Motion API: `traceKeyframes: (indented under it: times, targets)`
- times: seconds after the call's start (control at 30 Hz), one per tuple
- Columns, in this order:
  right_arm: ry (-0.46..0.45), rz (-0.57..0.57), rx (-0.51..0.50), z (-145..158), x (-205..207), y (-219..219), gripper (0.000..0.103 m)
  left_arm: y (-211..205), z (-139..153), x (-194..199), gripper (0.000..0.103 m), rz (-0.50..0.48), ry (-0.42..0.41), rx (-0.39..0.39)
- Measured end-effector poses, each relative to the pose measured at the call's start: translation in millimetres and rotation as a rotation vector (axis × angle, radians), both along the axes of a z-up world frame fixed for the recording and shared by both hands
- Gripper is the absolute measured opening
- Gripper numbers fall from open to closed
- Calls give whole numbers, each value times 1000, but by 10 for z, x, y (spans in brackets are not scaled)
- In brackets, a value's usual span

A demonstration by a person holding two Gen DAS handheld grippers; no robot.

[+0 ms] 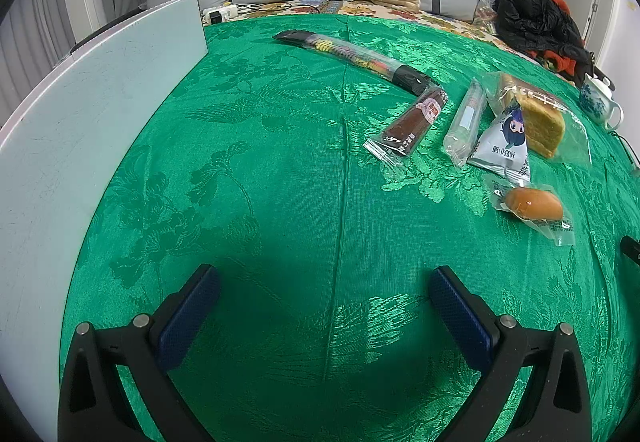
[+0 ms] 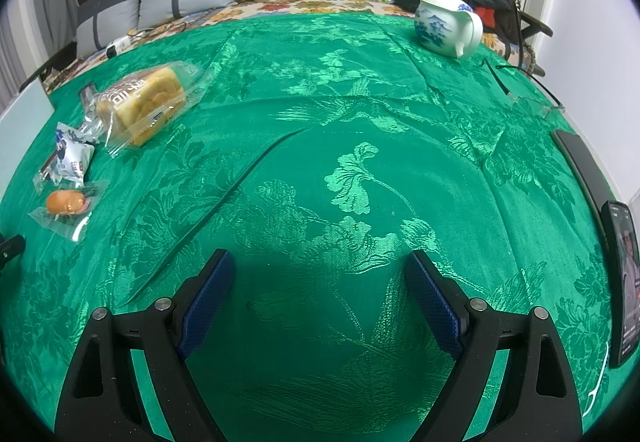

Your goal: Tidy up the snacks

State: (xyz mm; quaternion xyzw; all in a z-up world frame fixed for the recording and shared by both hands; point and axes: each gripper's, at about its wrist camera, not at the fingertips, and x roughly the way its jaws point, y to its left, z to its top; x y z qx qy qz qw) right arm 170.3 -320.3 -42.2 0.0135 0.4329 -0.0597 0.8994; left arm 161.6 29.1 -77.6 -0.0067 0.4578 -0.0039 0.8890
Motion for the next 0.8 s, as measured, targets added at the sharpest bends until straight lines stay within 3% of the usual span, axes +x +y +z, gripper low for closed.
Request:
traceKeyframes:
  times: [0.43,0.5,0.57,0.63,0.73,0.8]
  targets:
    - [0,0,1,3,-1,0,90,-2,-2,0,103,2,0,1]
    - [0,0,1,3,-1,2,90,3,11,44,103,-12,31,0]
    - [-1,0,1,3,0,4,90,42,86,234,103,-28,73,-64]
    - [-1,1,3,2,0,10,91,92,252,445,103,-7,58,-109]
    - [-1,1,3,3,-2,4,91,130,539,1025,103,37,46,-155]
    - [-1,1,2,3,-3,3,91,75,597,1498,103,49,104,-175]
